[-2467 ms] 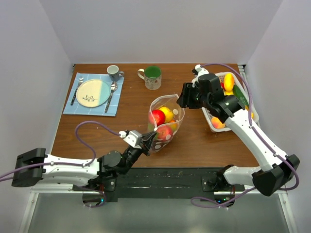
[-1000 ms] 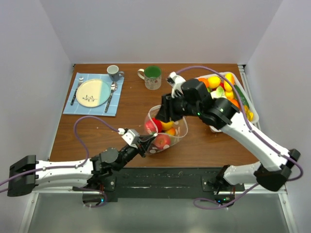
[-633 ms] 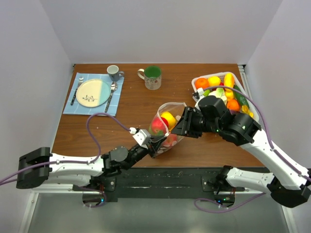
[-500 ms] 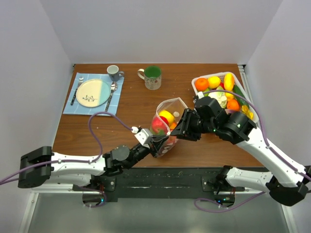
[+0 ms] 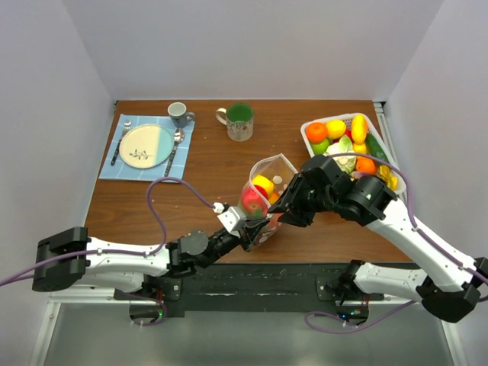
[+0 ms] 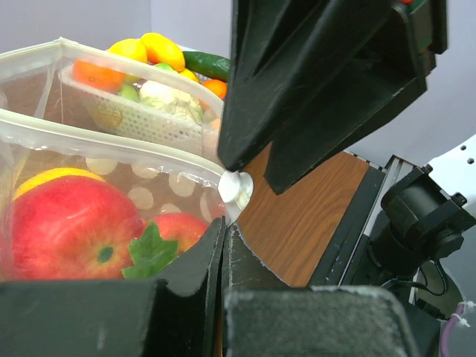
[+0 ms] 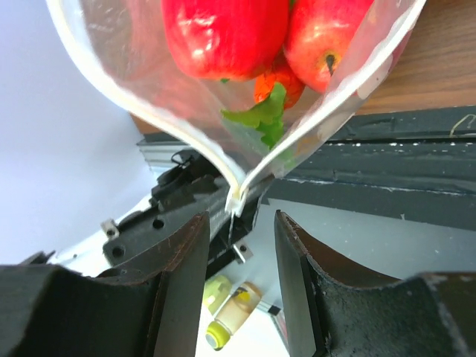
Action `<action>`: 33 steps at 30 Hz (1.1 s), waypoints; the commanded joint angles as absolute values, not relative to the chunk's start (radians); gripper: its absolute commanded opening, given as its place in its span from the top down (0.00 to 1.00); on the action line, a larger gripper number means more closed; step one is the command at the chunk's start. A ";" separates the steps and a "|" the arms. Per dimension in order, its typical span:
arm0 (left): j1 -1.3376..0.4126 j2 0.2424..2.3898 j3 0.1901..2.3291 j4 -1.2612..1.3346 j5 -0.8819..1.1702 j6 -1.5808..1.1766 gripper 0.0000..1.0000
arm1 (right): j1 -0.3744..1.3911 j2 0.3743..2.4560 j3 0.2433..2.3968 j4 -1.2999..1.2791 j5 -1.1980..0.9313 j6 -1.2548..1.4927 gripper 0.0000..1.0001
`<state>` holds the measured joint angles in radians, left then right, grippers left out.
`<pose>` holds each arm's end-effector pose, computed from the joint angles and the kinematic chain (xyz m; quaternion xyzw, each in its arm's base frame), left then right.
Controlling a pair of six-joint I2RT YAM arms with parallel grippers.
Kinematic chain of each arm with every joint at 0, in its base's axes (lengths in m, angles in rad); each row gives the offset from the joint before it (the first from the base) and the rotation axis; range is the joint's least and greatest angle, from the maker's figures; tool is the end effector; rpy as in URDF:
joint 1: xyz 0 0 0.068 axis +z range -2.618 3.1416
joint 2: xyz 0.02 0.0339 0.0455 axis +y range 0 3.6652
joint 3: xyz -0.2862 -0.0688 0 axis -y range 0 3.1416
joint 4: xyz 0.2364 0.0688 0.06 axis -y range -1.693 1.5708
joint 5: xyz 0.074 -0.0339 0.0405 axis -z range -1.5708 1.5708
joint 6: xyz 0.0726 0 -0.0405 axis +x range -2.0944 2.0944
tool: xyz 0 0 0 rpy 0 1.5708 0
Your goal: Place the food in the zip-top bag and seal the zipper
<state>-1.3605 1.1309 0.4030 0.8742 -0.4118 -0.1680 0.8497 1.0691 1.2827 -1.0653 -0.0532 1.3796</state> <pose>0.0813 -0.2419 0.2805 0.2312 0.6162 -0.4162 0.6273 0.1273 0.1506 0.3630 0.2360 0.9055 0.3267 0.1326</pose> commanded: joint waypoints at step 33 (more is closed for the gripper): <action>-1.393 1.146 0.495 0.868 -0.453 -0.120 0.87 | 0.850 1.170 1.347 -1.124 -0.040 1.397 0.97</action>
<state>-1.3880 1.1481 0.4309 0.8303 -0.4347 -0.1387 0.8497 1.1599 1.3018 -1.1034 -0.0429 1.3903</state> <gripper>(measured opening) 0.091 0.117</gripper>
